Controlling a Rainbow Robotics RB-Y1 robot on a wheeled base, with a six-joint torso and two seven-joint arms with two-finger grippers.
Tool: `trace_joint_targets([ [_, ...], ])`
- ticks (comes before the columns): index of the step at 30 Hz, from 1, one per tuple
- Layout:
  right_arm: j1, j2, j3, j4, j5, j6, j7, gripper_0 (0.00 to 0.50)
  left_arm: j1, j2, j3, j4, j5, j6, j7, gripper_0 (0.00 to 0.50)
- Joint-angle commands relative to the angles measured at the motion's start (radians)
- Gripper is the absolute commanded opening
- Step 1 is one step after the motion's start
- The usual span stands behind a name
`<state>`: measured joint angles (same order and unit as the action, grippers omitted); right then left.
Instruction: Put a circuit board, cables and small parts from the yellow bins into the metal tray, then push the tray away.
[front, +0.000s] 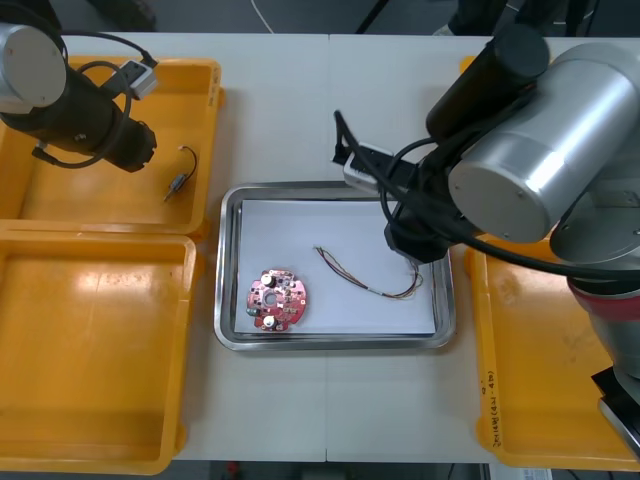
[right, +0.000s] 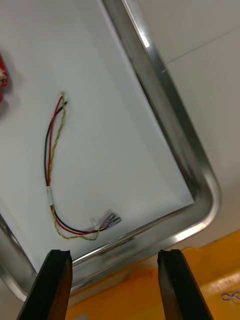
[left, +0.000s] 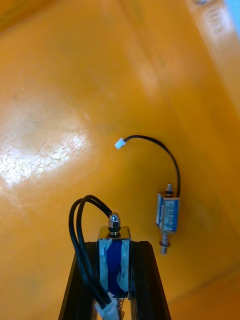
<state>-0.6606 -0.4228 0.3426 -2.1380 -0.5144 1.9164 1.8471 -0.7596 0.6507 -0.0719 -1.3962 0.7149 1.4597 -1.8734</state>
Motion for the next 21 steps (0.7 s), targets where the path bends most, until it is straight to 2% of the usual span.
trace_joint_targets([
  [1, 0.004, 0.004, -0.132, -0.062, -0.012, 0.003, 0.035, 0.500, -0.053, 0.003, 0.018, -0.119, -0.006, 0.079, 0.089, 0.000],
  [6, 0.009, -0.047, -0.228, -0.066, -0.019, 0.003, 0.031, 0.500, -0.053, 0.000, -0.009, -0.221, 0.006, 0.165, 0.172, 0.000],
  [9, 0.024, -0.063, -0.277, -0.066, 0.013, 0.003, 0.026, 0.500, -0.053, -0.013, -0.019, -0.283, 0.017, 0.220, 0.232, 0.000],
  [14, 0.032, -0.076, -0.353, -0.040, 0.065, 0.003, 0.027, 0.500, -0.053, -0.036, -0.046, -0.372, 0.026, 0.289, 0.326, 0.000],
  [21, 0.025, -0.080, -0.473, 0.033, 0.057, 0.003, 0.038, 0.500, -0.053, -0.063, -0.101, -0.480, 0.031, 0.350, 0.470, 0.000],
])
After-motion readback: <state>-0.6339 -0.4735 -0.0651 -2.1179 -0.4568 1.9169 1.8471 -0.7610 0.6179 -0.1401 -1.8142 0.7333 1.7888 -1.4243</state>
